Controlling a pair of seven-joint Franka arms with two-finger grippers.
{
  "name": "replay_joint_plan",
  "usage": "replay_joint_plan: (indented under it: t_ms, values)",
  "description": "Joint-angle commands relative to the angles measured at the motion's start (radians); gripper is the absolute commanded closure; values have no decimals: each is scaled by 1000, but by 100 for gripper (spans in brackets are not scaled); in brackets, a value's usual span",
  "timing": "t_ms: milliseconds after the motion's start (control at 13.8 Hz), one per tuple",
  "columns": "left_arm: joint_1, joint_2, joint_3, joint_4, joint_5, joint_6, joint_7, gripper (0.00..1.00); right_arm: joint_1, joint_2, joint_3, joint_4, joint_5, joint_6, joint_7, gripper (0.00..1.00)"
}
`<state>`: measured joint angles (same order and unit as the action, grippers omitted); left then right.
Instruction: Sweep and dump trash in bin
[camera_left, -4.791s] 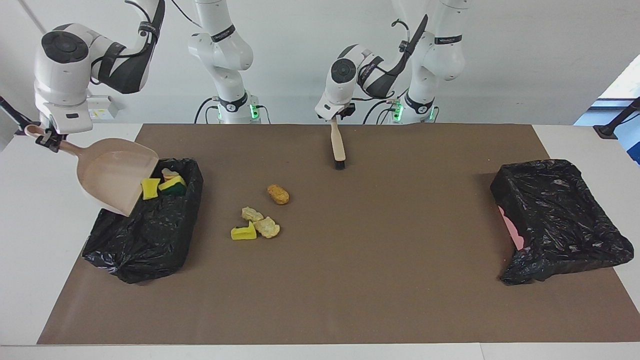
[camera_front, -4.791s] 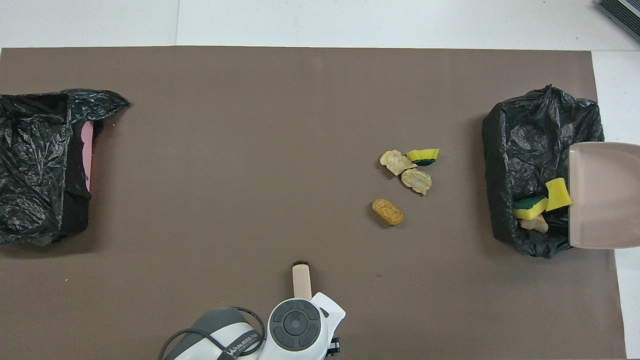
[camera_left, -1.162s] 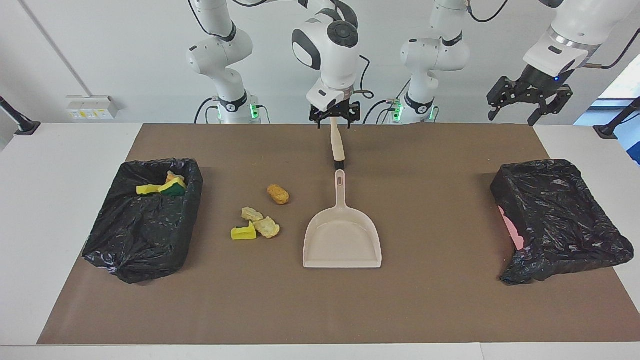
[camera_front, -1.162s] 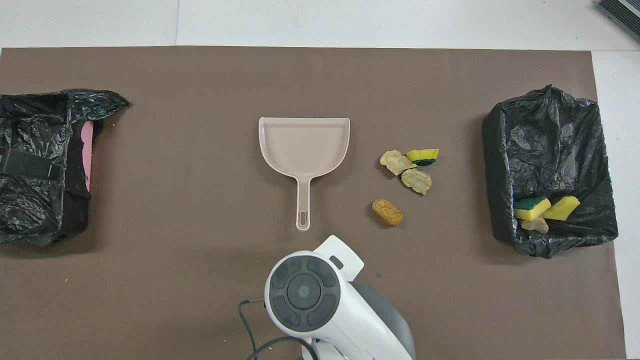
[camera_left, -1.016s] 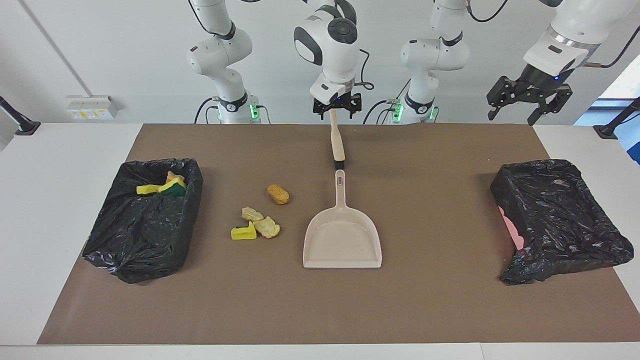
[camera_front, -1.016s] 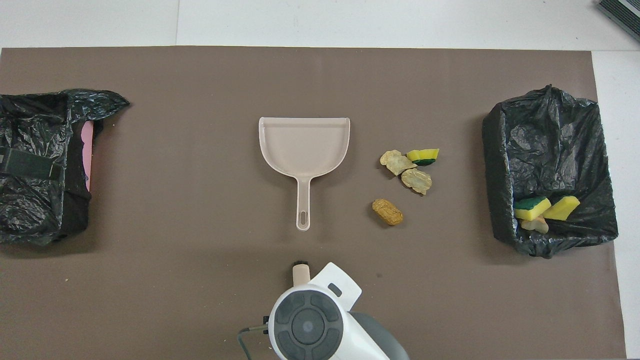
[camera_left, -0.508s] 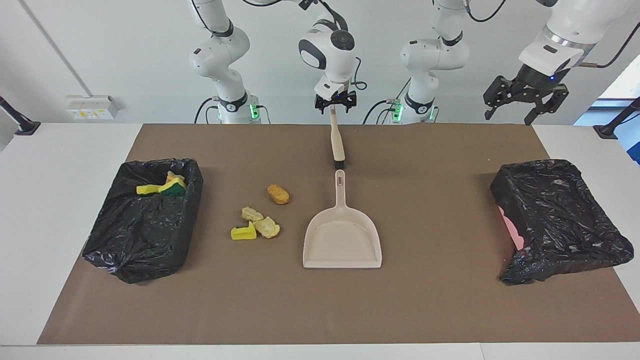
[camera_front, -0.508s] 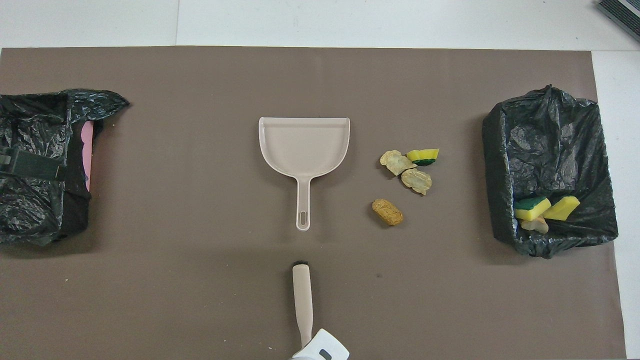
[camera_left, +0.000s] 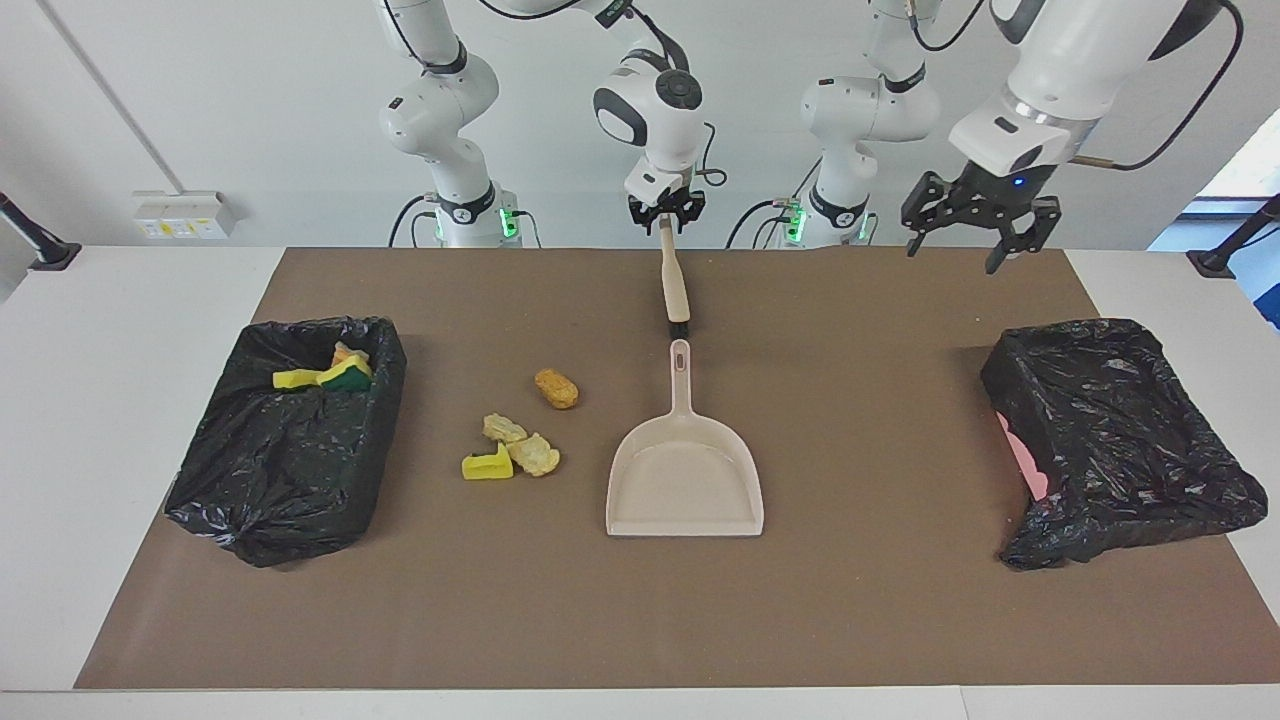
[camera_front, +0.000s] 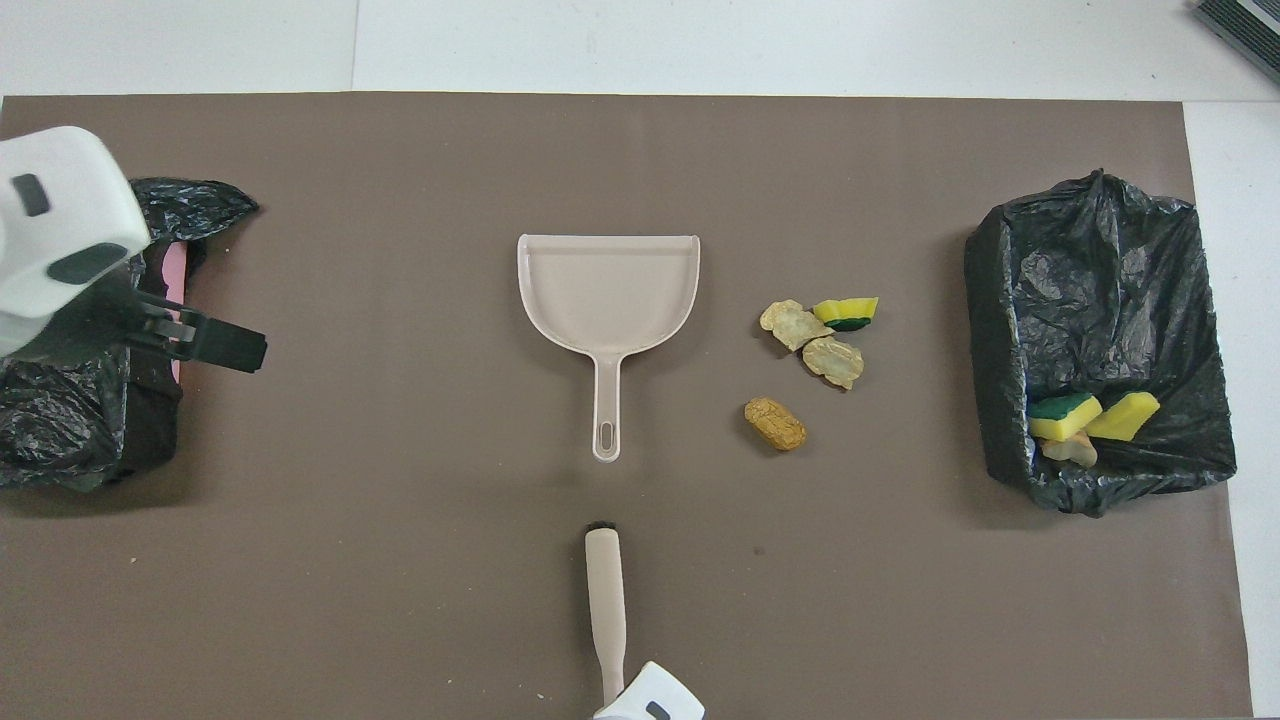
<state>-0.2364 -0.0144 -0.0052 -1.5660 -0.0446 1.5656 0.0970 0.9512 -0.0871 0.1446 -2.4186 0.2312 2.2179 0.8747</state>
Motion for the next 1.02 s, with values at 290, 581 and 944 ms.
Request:
replay_joint_plan:
  t_ms: [290, 581, 944]
  values:
    - [-142, -10, -13, -183, -13, 217, -125, 0, -31, -34, -6, 16, 10, -51, -14, 100]
    - [-153, 33, -53, -215, -70, 312, -154, 0, -197, -224, -8, 38, -44, -356, -107, 100]
    - [-153, 166, -137, -224, -69, 480, -246, 0, -519, -358, -10, 39, -185, -550, -426, 100]
